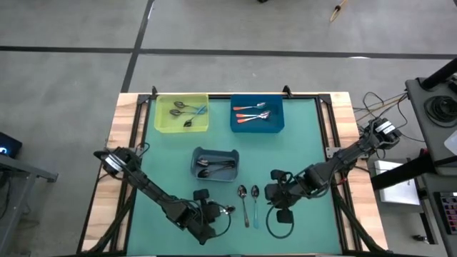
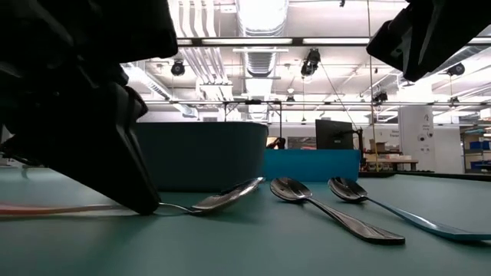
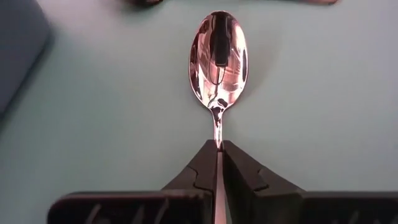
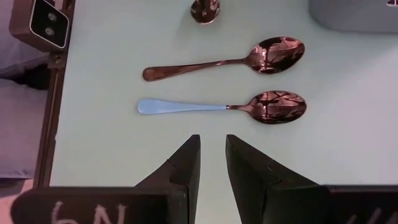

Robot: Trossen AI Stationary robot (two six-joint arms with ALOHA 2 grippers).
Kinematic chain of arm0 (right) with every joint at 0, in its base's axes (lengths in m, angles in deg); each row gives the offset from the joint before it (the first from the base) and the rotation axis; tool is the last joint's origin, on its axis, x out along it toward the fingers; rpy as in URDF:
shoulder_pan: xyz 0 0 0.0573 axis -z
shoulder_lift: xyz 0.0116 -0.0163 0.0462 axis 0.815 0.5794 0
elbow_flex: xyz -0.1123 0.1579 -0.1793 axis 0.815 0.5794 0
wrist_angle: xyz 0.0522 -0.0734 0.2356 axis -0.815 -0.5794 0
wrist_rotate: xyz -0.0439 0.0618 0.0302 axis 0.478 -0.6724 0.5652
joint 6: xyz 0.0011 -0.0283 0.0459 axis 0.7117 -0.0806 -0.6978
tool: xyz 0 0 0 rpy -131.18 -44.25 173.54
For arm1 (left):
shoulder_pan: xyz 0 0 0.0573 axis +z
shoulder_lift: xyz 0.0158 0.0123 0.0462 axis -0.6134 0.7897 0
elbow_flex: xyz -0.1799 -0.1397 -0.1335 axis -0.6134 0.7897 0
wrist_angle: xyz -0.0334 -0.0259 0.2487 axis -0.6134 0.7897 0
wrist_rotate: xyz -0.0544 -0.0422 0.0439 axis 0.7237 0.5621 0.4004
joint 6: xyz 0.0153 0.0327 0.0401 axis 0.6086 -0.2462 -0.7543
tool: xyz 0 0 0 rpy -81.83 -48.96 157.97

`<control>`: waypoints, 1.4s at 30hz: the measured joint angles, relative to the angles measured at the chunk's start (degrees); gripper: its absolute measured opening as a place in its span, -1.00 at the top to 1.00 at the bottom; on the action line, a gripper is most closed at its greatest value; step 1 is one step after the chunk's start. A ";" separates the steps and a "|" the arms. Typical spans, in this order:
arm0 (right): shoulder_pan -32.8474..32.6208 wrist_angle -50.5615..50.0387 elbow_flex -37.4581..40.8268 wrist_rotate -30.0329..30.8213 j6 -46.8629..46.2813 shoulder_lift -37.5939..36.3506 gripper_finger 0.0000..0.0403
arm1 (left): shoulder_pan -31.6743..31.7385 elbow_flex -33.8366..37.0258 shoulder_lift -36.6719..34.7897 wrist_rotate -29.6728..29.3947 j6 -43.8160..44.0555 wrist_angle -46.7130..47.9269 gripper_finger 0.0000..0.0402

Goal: Sort silverware by color (type)
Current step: Put the orange spoon into the blue bin

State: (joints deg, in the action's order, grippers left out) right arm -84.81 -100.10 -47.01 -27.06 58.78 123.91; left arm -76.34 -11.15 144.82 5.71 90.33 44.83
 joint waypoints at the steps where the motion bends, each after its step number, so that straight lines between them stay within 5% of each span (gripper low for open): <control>1: -0.18 0.05 0.03 0.17 0.00 0.00 0.66 | -0.02 0.07 -0.38 0.02 -0.06 0.90 1.00; 21: -0.91 0.56 0.24 4.83 3.21 -0.02 0.66 | -0.06 -0.06 -10.99 -0.89 -7.62 4.24 1.00; 31: -0.89 3.80 0.24 7.09 12.36 -1.57 0.66 | 5.70 -0.08 -21.92 -0.83 -23.37 6.07 1.00; 42: 1.60 8.83 0.24 15.45 25.17 -11.98 0.66 | 17.58 -0.04 -30.09 4.19 -39.04 9.30 1.00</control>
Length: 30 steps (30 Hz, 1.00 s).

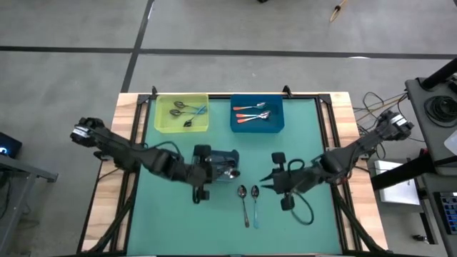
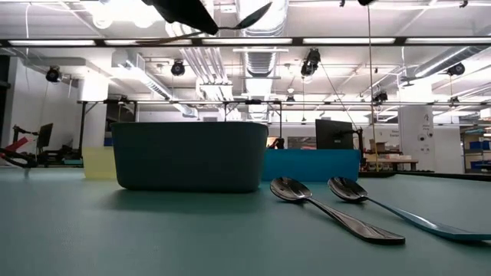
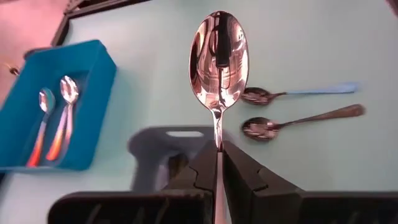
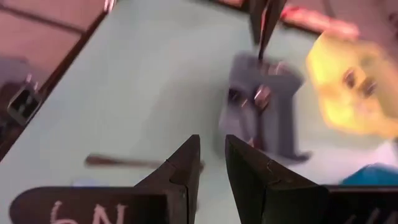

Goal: Sort silverware by color (type)
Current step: Put the orange spoon into the blue bin

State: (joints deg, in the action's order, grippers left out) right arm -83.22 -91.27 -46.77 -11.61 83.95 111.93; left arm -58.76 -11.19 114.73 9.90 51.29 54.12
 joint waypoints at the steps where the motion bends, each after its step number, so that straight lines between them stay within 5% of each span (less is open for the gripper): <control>1: 0.65 1.05 0.00 0.02 1.38 -0.95 0.66 | 1.07 0.00 -0.28 0.29 -1.54 0.01 1.00; 8: 4.52 8.48 1.32 -0.35 12.94 -5.56 0.66 | 9.13 0.04 -1.69 4.45 -10.00 -0.11 1.00; 18: 17.28 11.17 1.99 -14.74 19.72 -7.89 0.66 | 21.17 0.09 -1.75 11.06 -19.41 -1.85 1.00; 30: 29.83 15.52 4.67 -24.56 23.34 -7.58 0.66 | 34.03 0.09 -1.57 21.49 -28.48 -7.69 1.00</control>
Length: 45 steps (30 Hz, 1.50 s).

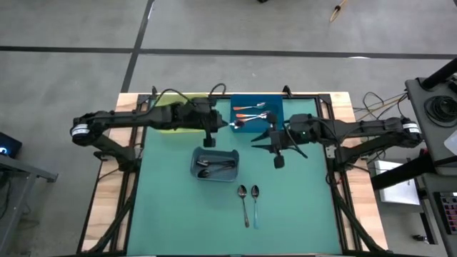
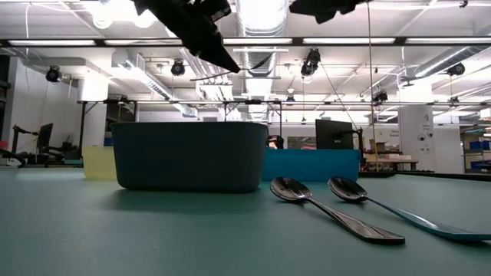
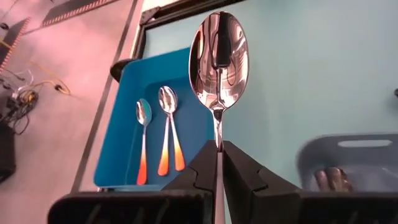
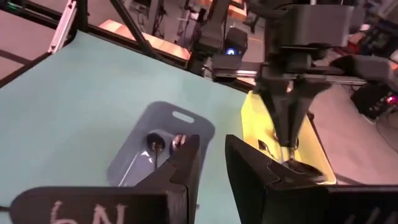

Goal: Sort silverware by color (type)
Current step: Put the orange spoon into the blue bin

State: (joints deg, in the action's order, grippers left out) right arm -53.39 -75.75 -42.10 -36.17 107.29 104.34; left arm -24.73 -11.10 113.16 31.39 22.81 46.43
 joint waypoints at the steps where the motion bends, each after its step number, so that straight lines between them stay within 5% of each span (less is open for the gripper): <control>1: 0.63 0.99 0.73 -0.66 0.46 0.00 0.66 | 0.89 0.00 0.05 1.16 -0.60 -0.48 1.00; 10: 6.70 7.61 6.52 -1.38 1.15 -0.45 0.66 | 6.79 0.02 1.47 6.52 -2.93 -6.08 1.00; 17: 14.14 10.57 9.21 -10.31 1.99 -1.57 0.66 | 10.56 -0.83 3.96 8.63 -4.61 -9.72 1.00; 34: 24.14 11.16 9.46 -28.91 3.14 -1.98 0.66 | 16.22 -17.01 21.35 10.34 -9.48 -5.59 1.00; 45: 24.42 9.41 9.88 -29.56 4.84 -3.19 0.66 | 17.17 -25.33 30.88 10.62 -9.05 -5.36 1.00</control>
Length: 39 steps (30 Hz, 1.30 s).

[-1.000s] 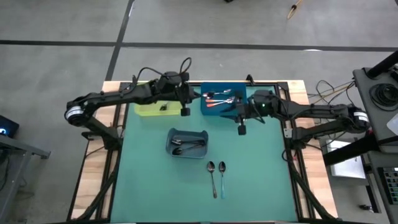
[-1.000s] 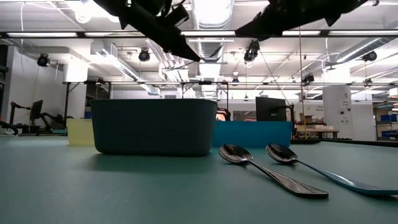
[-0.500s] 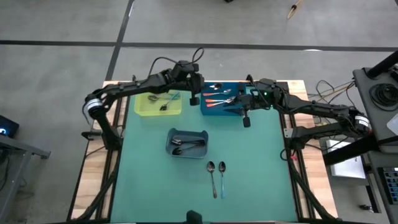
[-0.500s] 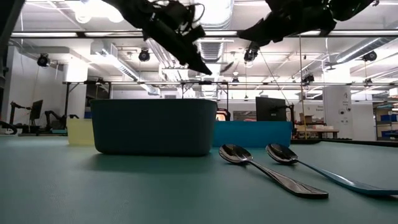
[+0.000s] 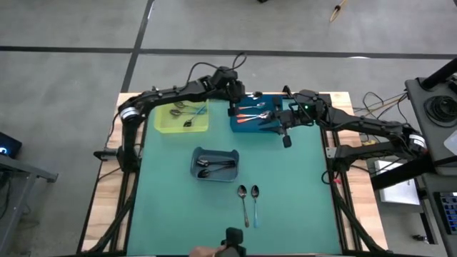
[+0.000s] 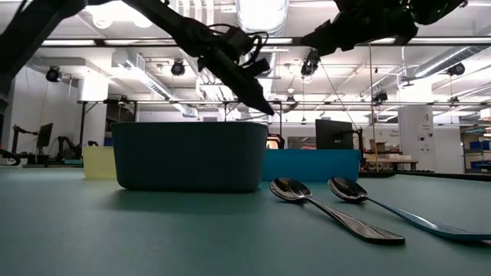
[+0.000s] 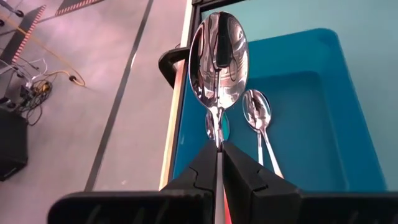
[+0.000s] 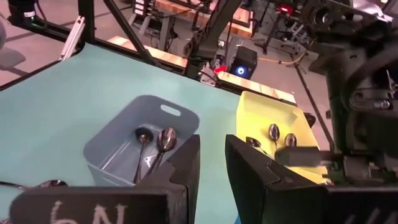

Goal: Sort silverware by color (type)
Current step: Put the orange spoon into the blue bin

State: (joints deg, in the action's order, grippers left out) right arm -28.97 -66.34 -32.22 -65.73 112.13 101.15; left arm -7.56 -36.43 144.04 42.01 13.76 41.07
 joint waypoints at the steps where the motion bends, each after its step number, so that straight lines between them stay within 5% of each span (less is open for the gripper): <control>1: 0.04 -0.24 0.00 0.00 0.00 -0.23 0.66 | 0.00 -0.43 0.60 0.33 0.04 -0.19 1.00; 39: 0.05 -1.21 0.04 0.00 0.13 -1.36 0.66 | -1.64 -1.77 10.90 3.72 8.52 -11.05 1.00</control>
State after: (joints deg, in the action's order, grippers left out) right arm -28.92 -67.55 -32.17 -65.73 112.26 99.80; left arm -9.19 -38.20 154.94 45.73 22.29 30.02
